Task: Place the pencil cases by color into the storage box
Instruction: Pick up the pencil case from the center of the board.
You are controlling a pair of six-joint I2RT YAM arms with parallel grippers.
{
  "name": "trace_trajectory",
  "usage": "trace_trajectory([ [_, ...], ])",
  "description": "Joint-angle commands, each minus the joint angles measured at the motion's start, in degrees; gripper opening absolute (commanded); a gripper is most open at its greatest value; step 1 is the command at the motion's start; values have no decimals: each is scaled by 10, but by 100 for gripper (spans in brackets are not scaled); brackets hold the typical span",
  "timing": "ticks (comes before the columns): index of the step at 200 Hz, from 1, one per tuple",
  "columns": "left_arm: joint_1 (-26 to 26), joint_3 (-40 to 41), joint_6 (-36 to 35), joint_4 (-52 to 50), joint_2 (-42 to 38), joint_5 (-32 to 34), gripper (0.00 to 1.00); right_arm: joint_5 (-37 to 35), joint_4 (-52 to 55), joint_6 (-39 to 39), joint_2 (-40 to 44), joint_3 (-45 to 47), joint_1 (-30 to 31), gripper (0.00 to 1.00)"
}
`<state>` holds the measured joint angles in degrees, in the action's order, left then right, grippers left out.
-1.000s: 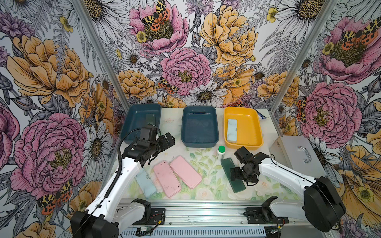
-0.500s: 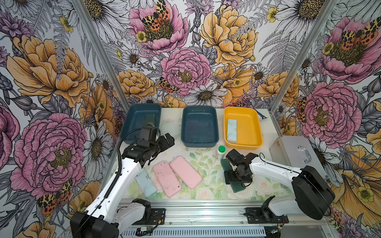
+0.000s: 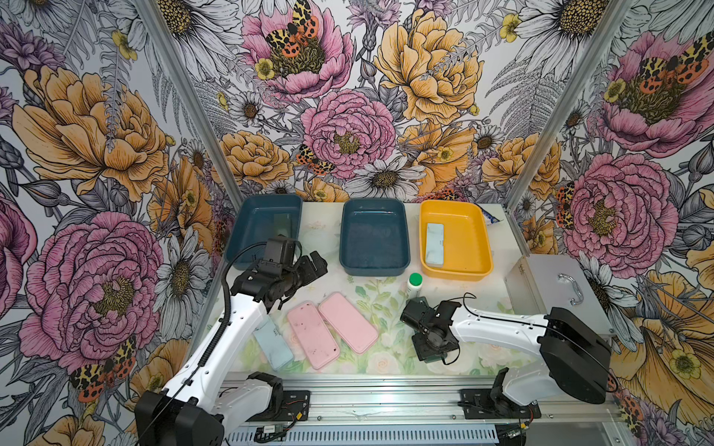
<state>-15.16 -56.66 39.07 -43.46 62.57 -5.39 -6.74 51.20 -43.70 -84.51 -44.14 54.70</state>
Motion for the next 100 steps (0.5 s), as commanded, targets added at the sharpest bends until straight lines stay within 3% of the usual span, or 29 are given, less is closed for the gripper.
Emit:
trace_trajectory([
  [1, 7, 5, -10, 1, 1, 5, 99, -13, 1, -25, -24, -6, 21, 68],
  [55, 11, 15, -14, 0, 11, -24, 99, 21, 3, -44, -27, -61, 82, 57],
  [100, 19, 16, 7, 6, 47, -117, 99, 34, 23, -55, -41, -173, 134, 57],
])
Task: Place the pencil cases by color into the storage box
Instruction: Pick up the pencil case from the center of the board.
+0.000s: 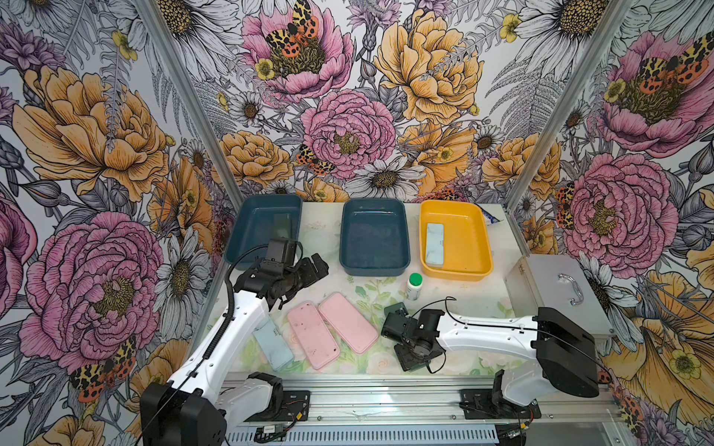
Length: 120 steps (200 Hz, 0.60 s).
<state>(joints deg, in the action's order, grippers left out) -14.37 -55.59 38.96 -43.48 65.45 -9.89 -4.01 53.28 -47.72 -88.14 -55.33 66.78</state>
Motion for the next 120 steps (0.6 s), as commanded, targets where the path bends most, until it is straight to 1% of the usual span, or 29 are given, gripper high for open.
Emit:
trace_trajectory([
  [1, 11, 6, 9, 6, 18, -75, 99, 7, 2, -14, -6, -63, 13, 57],
  [17, 21, 15, 25, 29, 26, -127, 99, 12, 4, -5, -15, -105, 12, 58],
  [33, 33, 32, 50, 79, 32, -195, 99, 24, 8, 12, -36, -153, 11, 58],
  [64, 31, 31, 57, 126, 54, -273, 99, 61, 10, 36, -80, -237, -2, 58],
  [79, 30, 30, 56, 139, 62, -298, 99, 82, 10, 42, -100, -271, -12, 58],
  [120, 43, 41, 54, 157, 60, -329, 99, 106, 10, 60, -135, -328, -33, 58],
])
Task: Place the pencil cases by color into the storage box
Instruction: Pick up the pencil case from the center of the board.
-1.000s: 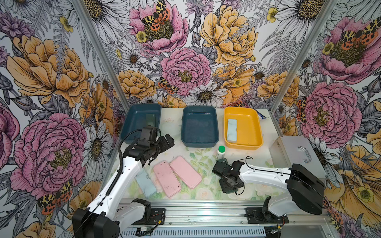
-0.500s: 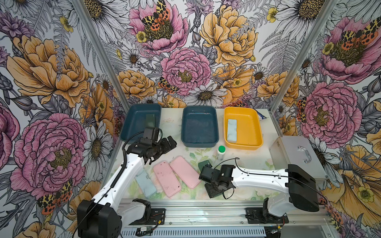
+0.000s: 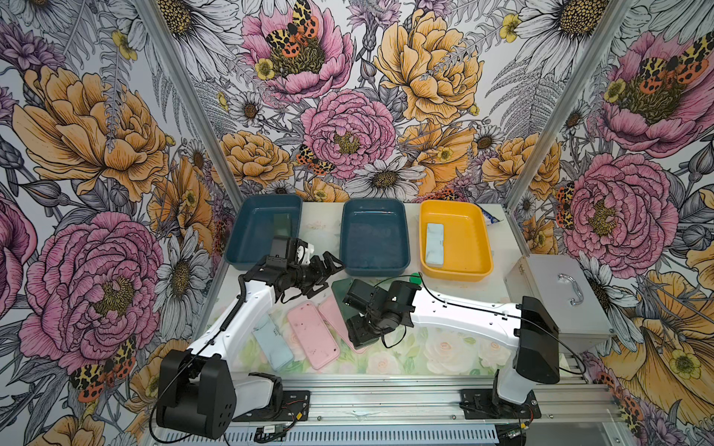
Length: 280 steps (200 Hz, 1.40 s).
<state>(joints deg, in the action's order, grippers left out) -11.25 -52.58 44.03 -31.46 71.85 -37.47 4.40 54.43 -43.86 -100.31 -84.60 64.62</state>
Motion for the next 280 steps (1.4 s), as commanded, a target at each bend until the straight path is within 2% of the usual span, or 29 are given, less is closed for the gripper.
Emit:
trace_trajectory([
  [1, 12, 12, 3, 38, -5, -53, 99, 23, -2, 21, -14, -36, -13, 58],
  [44, 16, 28, -11, 47, -3, -83, 92, 49, -2, 34, -29, -69, -35, 58],
  [69, 18, 35, -15, 57, -3, -99, 83, 63, -3, 39, -33, -83, -45, 58],
  [85, 21, 37, -18, 61, -4, -108, 72, 75, -3, 42, -37, -90, -50, 58],
  [100, 26, 38, -22, 64, -2, -117, 67, 89, -8, 43, -38, -94, -55, 58],
  [110, 31, 39, -25, 67, -1, -125, 60, 97, -10, 44, -39, -97, -58, 58],
  [150, 45, 37, -38, 68, 3, -142, 50, 119, -12, 51, -37, -101, -68, 58],
  [168, 46, 35, -41, 68, 6, -146, 39, 131, -12, 52, -36, -101, -72, 57],
  [234, 44, 33, -57, 68, 21, -149, 31, 192, -5, 49, -36, -115, -87, 55],
  [264, 40, 31, -62, 68, 28, -145, 23, 213, 12, 50, -40, -135, -88, 55],
  [272, 38, 29, -63, 68, 31, -144, 22, 215, 15, 51, -40, -138, -88, 58],
  [280, 36, 27, -64, 68, 32, -142, 22, 212, 22, 52, -41, -144, -87, 68],
])
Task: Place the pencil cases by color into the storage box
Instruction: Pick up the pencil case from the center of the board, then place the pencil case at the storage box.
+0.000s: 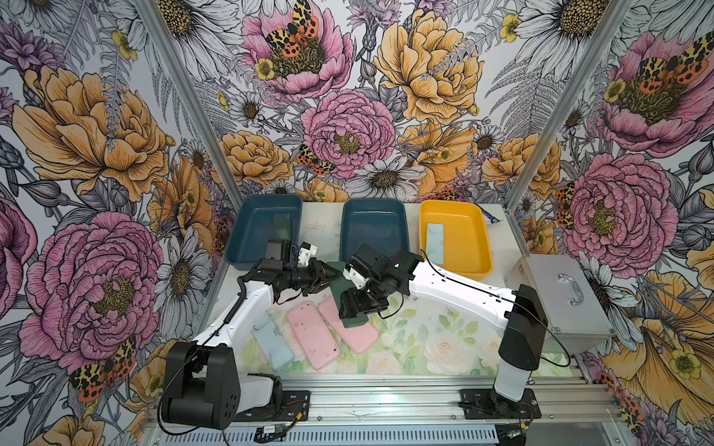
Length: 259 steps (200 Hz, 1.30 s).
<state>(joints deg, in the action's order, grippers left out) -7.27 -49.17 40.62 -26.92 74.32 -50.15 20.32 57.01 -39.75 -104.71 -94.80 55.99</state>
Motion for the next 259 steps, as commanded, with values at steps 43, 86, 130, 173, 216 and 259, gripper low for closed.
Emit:
trace_trajectory([
  [43, -3, -20, -29, 22, 20, 1, 22, 36, 21, 26, 18, -41, -1, 96],
  [86, 32, -56, -32, 22, 53, 6, 21, 22, 21, 23, 51, 4, -1, 99],
  [130, 132, -176, -37, 11, 131, 0, 18, 6, 20, 13, 106, 74, -2, 99],
  [173, 194, -361, -50, -49, 247, 42, 17, -1, 20, 4, 134, 107, -2, 99],
  [216, 206, -617, -158, -262, 377, 180, 14, -15, 20, -3, 146, 119, -3, 99],
  [259, 228, -783, -203, -378, 439, 308, 15, -25, 13, -12, 162, 149, -4, 99],
])
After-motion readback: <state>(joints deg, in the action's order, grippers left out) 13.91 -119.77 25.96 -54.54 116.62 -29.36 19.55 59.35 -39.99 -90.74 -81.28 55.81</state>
